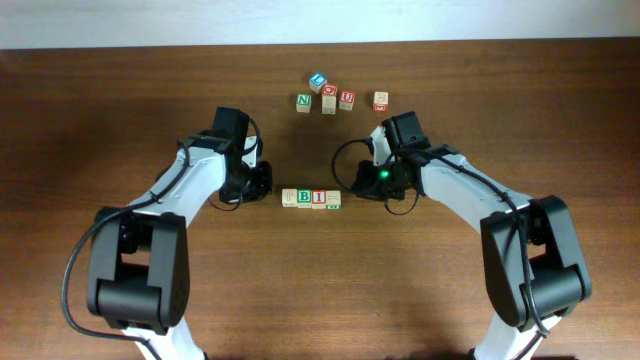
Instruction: Rotate 4 blocks
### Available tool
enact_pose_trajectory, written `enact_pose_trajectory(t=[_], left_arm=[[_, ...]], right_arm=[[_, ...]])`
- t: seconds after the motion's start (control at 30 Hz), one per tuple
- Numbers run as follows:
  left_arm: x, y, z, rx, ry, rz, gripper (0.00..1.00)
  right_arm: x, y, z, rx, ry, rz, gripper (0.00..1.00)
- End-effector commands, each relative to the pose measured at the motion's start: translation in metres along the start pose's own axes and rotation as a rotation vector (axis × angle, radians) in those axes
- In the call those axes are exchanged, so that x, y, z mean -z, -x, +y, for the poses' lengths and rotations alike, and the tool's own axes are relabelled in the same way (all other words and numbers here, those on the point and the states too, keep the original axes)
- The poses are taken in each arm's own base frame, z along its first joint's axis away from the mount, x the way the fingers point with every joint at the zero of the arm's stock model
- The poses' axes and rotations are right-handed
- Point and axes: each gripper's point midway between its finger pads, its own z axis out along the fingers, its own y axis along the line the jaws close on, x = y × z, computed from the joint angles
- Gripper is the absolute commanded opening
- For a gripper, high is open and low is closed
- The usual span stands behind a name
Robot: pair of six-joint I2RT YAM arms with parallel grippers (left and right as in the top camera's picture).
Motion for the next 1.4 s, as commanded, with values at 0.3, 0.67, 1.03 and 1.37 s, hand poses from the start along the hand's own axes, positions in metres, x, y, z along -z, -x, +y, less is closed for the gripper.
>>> enact_pose_trajectory(t=[0.3,0.67,1.03,1.37], left_arm=[[-0.008,-0.008,-0.01,-0.043,-0.075,0.04,0.0],[-0.008,-0.001,-0.012,-0.052,-0.086,0.013,0.0],[-0.014,-0.007,-0.022,-0.059,-0.079,0.028,0.0],[-0.026,-0.003,-0.031,-0.037,-0.155,0.039,0.0]], right_arm=[[-0.009,-0.007,-0.003,-0.045,0.005,0.029,0.04],[-0.02,-0.014,-0.002,-0.086,-0.001,0.056,0.04],[-0.021,-0.015,-0.002,-0.087,-0.002,0.059,0.04],[-0.021,-0.015,-0.003,-0.087,-0.003,0.059,0.04]])
